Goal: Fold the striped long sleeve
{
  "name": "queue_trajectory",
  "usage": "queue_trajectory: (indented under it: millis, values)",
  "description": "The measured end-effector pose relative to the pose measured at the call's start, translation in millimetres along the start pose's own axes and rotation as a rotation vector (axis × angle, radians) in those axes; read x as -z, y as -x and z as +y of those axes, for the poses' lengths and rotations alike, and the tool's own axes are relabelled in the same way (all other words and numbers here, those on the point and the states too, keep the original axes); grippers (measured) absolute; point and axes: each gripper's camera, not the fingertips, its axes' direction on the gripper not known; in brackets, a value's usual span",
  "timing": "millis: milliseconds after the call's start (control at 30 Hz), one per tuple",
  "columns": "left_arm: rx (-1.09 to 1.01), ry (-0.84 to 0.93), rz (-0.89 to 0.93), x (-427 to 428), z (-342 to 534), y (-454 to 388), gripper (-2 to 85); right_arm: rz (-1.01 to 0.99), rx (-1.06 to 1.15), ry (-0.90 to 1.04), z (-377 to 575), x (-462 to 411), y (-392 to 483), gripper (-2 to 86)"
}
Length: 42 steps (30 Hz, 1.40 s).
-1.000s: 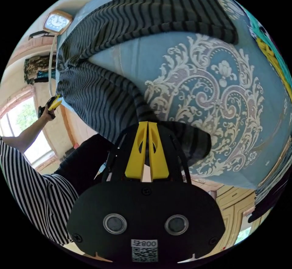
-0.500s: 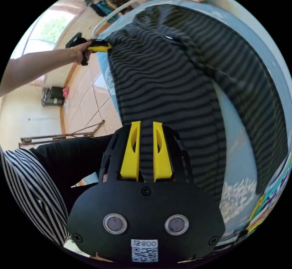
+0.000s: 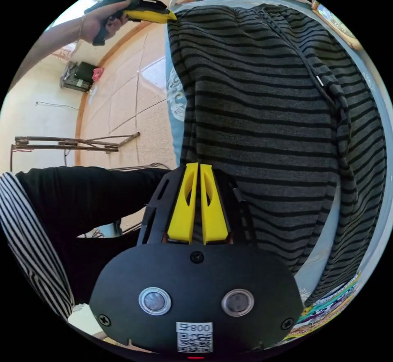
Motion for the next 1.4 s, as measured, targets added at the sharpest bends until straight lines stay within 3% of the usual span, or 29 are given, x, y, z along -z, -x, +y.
queue_trajectory:
  millis: [233, 333, 533, 700, 800, 967, 1067, 1233, 1333, 1400]
  values:
    - [0.048, 0.055, -0.106, -50, -15, 23, 3.3, -0.044, -0.042, 0.064, 10, -44, 9, 1.2]
    - [0.012, 0.053, -0.151, -65, -22, 14, 3.9, -0.122, -0.138, -0.014, 24, -38, -6, 2.0]
    - [-0.073, 0.042, -0.155, -78, -12, -8, 4.9, -0.141, -0.577, -0.152, 156, -14, -45, 5.4]
    - [-0.346, 0.283, -0.029, -154, -4, -76, 5.4, -0.063, -1.205, -0.263, 361, -5, -60, 5.9]
    - [-0.618, 0.489, 0.098, -234, 6, -148, 6.6, -0.002, -1.454, -0.36, 459, -13, -50, 6.5]
    - [-1.158, 0.797, 0.247, -372, 64, -293, 9.6, -0.159, -1.551, -0.347, 530, -74, -18, 7.6]
    - [-1.41, 0.921, 0.268, -433, 122, -359, 11.0, -0.15, -1.615, -0.342, 553, -108, 25, 7.7]
    - [-1.612, 1.106, 0.191, -522, 205, -420, 12.6, -0.351, -1.804, -0.526, 614, -178, 91, 8.5]
    - [-1.663, 1.16, 0.118, -568, 238, -440, 12.3, -0.454, -1.922, -0.699, 650, -221, 127, 9.0]
    - [-1.666, 1.238, 0.057, -597, 254, -445, 11.1, -0.58, -1.979, -0.915, 672, -258, 148, 9.2]
